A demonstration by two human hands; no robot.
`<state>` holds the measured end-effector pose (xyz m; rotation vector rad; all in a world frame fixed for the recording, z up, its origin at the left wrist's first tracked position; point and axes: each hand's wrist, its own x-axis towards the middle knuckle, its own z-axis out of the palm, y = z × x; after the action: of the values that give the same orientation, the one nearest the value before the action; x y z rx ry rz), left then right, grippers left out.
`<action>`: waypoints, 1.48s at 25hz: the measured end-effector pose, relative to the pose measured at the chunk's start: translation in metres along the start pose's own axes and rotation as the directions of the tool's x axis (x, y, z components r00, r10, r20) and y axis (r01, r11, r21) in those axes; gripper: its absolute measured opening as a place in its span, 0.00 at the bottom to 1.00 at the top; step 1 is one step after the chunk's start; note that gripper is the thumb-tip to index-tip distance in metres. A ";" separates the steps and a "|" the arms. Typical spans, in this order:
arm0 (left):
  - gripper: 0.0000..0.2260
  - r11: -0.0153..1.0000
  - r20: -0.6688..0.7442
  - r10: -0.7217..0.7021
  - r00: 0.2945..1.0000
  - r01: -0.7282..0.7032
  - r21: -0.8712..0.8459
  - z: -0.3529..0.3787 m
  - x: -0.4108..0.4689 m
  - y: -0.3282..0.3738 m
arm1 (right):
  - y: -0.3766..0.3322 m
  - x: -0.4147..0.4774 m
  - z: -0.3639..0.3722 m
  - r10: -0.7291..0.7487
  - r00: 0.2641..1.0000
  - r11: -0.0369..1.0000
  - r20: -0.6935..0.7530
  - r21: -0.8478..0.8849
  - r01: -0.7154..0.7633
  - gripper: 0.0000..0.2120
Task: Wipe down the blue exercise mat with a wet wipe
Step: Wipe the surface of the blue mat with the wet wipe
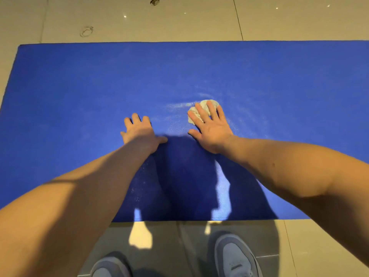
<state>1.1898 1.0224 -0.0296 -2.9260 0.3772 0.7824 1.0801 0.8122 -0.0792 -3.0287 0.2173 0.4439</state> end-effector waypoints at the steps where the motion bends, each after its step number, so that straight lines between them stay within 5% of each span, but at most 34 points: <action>1: 0.40 1.000 -0.014 0.005 1.000 -0.005 -0.020 -0.001 0.005 0.002 | 0.011 0.002 -0.002 0.055 0.998 0.998 0.016 -0.013 -0.055 0.32; 6: 0.53 1.000 0.032 0.017 0.999 -0.017 0.015 -0.003 0.021 0.001 | 0.007 0.010 -0.001 0.118 0.993 0.978 -0.004 0.174 -0.115 0.33; 12: 0.47 0.995 -0.103 0.049 0.993 -0.058 -0.086 -0.012 0.044 -0.004 | -0.032 0.005 0.001 -0.319 0.942 0.945 -0.103 0.037 0.324 0.25; 15: 0.51 0.997 0.019 0.033 0.999 -0.032 -0.065 -0.018 0.051 -0.006 | 0.015 0.017 -0.009 -0.032 0.999 0.999 -0.017 0.029 0.033 0.32; 19: 0.46 1.000 0.101 0.007 0.995 -0.004 -0.030 -0.025 0.052 -0.002 | 0.034 0.036 -0.014 0.320 0.947 0.942 0.035 0.095 -0.322 0.34; 21: 0.41 1.000 0.101 0.002 0.995 0.000 -0.023 -0.032 0.056 0.002 | -0.003 0.042 -0.010 0.262 0.965 0.957 -0.027 0.139 -0.256 0.35; 24: 0.36 0.998 0.005 0.010 1.000 -0.009 -0.062 -0.043 0.069 0.010 | -0.048 0.036 -0.002 -0.123 0.989 0.988 -0.079 0.086 0.130 0.32; 26: 0.41 0.995 -0.050 0.015 0.999 -0.020 -0.096 -0.047 0.083 0.012 | -0.035 0.041 -0.008 -0.232 0.970 0.971 -0.072 0.035 0.235 0.30; 29: 0.55 0.999 0.066 -0.034 0.997 0.034 -0.006 -0.049 0.092 0.013 | 0.026 0.063 -0.020 0.026 0.999 0.999 -0.020 0.027 -0.026 0.32; 33: 0.58 0.998 0.077 -0.044 0.996 0.040 0.049 -0.050 0.095 0.015 | 0.045 0.084 -0.029 0.360 0.933 0.927 0.007 0.112 -0.358 0.34; 37: 0.59 0.998 0.070 -0.044 0.997 0.041 0.043 -0.045 0.101 0.014 | -0.039 0.090 -0.015 0.197 0.972 0.978 -0.132 0.098 -0.185 0.35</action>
<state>1.2926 0.9810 -0.0411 -2.8483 0.3208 0.8593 1.1759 0.8375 -0.0891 -2.9688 0.5258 0.2251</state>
